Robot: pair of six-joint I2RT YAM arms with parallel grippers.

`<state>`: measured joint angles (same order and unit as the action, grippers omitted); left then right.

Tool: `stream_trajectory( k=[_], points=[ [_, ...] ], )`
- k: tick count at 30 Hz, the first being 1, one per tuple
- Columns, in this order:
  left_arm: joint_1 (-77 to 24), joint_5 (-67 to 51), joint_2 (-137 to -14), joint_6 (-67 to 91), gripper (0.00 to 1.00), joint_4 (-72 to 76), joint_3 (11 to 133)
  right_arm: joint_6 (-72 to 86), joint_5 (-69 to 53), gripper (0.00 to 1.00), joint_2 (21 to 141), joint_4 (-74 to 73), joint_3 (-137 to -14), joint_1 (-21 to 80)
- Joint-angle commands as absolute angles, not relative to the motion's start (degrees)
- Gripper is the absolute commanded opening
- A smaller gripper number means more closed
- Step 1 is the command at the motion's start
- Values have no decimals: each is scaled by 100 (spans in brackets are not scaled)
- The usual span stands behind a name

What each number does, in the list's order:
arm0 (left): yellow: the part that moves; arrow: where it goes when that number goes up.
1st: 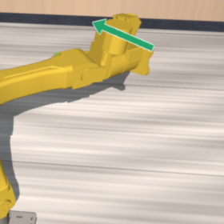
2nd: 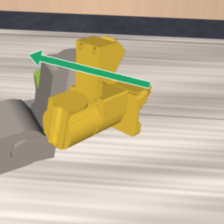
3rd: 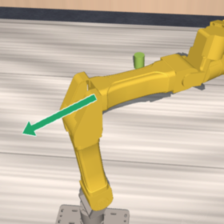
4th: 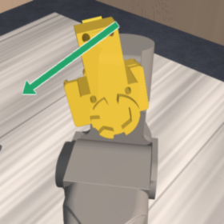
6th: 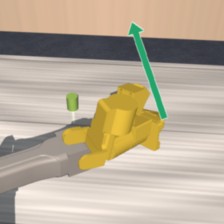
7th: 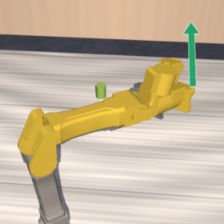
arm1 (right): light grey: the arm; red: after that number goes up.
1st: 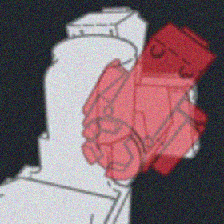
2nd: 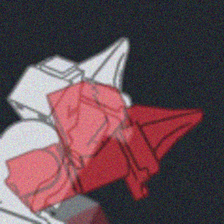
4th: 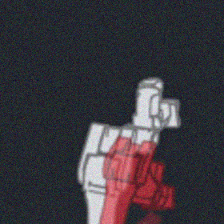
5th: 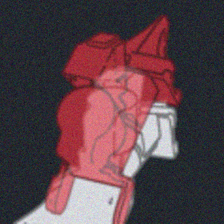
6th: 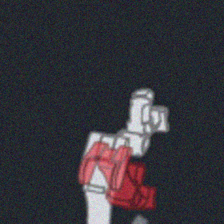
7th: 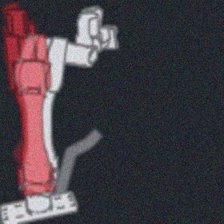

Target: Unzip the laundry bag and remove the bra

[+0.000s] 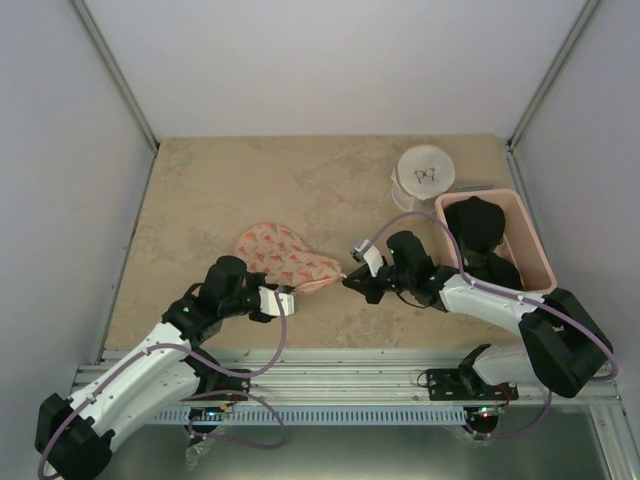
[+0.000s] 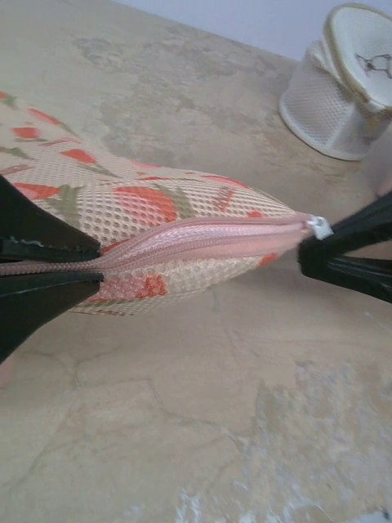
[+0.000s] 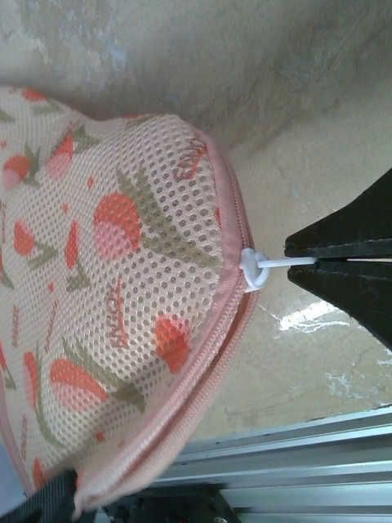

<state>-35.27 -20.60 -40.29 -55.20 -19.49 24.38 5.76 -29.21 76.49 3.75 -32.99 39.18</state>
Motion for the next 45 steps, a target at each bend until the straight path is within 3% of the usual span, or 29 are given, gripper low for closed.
stream_trajectory(
  k=[1,2,3,4,5,7,11,22,28,35,42,45],
  points=[
    [-3284,-1317,-4041,-5554,0,-2049,2170,592,-2917,0,7652,259,-3232,3831],
    [-3187,-1404,-4028,-5515,20,-2033,2153,599,-2916,1,7666,265,-3253,3877],
    [-3144,-1540,-4019,-5476,52,-2065,2172,611,-2914,1,7682,272,-3266,3922],
    [-3138,-1714,-4017,-5508,74,-2194,2241,640,-2918,1,7697,273,-3294,3969],
    [-3138,-1992,-4010,-5623,87,-2395,2328,677,-2926,0,7713,284,-3321,4029],
    [-3138,-2633,-3961,-5950,98,-2824,2557,753,-2902,1,7717,320,-3379,4221],
    [-3295,-3449,-3891,-5856,99,-3100,2816,937,-2782,1,7777,395,-3592,4641],
    [-3674,-2849,-4102,-4331,80,-2168,2588,1237,-2634,1,8314,616,-4393,5756],
    [-3680,-2506,-4118,-4492,53,-2249,2536,1202,-2618,1,8445,585,-4583,5907],
    [-3674,-2025,-4103,-4674,35,-2225,2458,1174,-2569,1,8334,505,-4588,5912],
    [-3674,-2063,-4079,-4767,0,-2258,2496,1105,-2434,1,8235,406,-4540,5912],
    [-3676,-2014,-4060,-4810,0,-2284,2495,1027,-2330,1,8196,312,-4516,5900]
  ],
)
